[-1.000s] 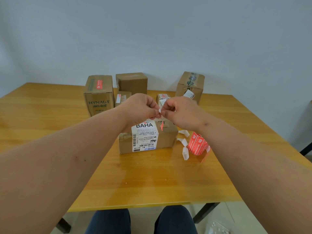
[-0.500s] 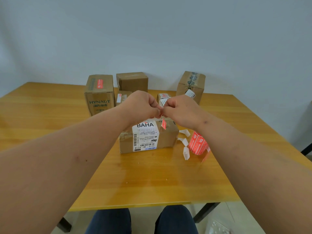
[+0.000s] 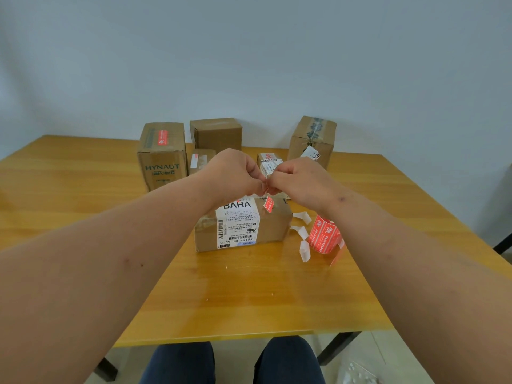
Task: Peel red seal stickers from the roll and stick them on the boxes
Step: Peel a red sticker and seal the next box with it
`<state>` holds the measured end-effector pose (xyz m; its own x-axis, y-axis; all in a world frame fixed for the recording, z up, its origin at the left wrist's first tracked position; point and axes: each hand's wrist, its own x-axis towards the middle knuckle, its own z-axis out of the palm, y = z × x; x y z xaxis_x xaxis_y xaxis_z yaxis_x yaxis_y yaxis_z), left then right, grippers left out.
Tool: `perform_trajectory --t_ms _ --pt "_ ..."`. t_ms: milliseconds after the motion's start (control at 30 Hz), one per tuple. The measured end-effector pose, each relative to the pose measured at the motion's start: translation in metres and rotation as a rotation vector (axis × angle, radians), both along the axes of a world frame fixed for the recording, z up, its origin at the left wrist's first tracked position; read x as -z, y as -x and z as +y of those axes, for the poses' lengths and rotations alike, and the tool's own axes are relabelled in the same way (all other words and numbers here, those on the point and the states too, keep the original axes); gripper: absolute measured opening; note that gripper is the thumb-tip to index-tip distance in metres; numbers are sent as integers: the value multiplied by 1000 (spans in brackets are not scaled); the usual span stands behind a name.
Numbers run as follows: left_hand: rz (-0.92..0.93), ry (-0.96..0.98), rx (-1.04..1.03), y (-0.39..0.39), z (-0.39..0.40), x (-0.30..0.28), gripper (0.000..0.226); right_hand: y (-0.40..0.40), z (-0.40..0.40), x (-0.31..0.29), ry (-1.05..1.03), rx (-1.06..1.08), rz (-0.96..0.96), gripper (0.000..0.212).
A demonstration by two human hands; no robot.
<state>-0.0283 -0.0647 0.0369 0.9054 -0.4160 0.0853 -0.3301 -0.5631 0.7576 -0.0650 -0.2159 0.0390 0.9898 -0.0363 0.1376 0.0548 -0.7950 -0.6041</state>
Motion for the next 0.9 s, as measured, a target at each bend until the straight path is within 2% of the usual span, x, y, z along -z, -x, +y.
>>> perform_trajectory --t_ms 267,667,900 --pt "24 11 5 -1 -3 1 8 -1 -2 3 -8 7 23 28" --pt "45 68 3 -4 -1 2 5 2 -5 -1 -74 -31 27 16" --pt "68 109 30 -7 1 5 8 3 -6 -4 -40 -53 27 20"
